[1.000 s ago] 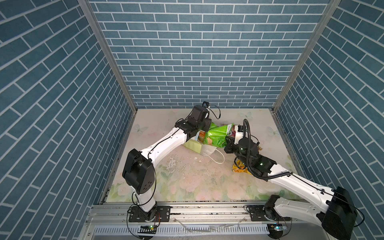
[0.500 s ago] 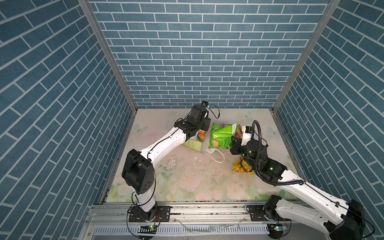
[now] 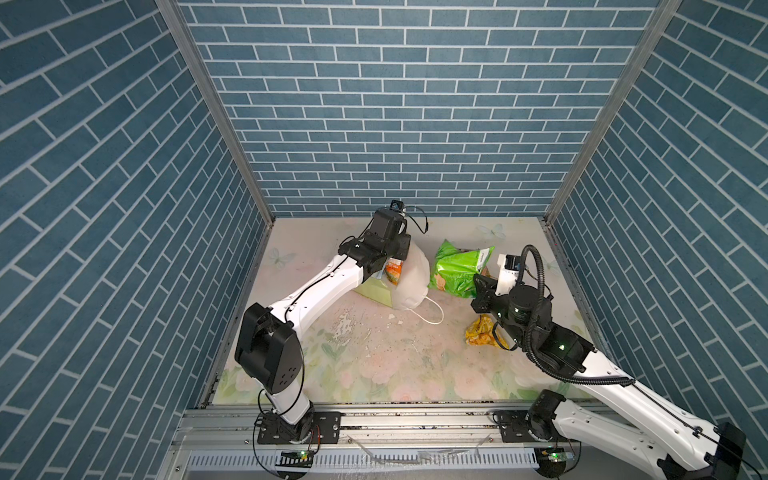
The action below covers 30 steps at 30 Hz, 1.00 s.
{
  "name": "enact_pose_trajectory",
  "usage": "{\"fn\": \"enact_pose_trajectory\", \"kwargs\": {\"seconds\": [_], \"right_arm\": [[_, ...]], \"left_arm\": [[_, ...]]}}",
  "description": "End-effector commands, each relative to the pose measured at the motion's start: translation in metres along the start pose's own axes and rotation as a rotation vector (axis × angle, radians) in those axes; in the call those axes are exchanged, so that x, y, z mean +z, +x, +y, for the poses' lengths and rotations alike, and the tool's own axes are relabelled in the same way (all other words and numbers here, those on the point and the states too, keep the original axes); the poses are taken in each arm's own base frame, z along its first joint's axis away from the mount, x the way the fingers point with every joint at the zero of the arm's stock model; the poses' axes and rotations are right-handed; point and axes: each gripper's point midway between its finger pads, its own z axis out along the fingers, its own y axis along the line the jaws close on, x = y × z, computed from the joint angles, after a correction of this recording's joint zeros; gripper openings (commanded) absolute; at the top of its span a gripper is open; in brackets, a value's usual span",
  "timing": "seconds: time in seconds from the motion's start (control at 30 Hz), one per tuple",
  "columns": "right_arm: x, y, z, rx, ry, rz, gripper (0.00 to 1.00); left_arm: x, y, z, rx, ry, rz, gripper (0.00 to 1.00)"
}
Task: Take the snacks out of the paper bag
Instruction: 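Carry the green packet out of the bag toward the FOX'S packets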
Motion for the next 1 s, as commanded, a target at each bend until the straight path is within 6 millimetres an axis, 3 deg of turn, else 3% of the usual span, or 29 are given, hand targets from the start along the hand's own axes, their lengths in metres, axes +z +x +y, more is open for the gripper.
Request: {"fn": "enact_pose_trajectory", "kwargs": {"seconds": [0.0, 0.53, 0.97], "right_arm": [[-0.012, -0.031, 0.002, 0.028, 0.012, -0.068, 0.0], [-0.008, -0.068, -0.004, 0.049, 0.107, -0.107, 0.0], [0.03, -0.065, -0.058, 0.137, 0.221, 0.0, 0.0]], "left_arm": [[-0.011, 0.002, 0.024, -0.057, -0.061, 0.005, 0.0], [-0.06, -0.016, 0.058, -0.143, -0.06, -0.122, 0.0], [-0.101, -0.02, 0.061, -0.15, -0.031, -0.195, 0.0]]}}
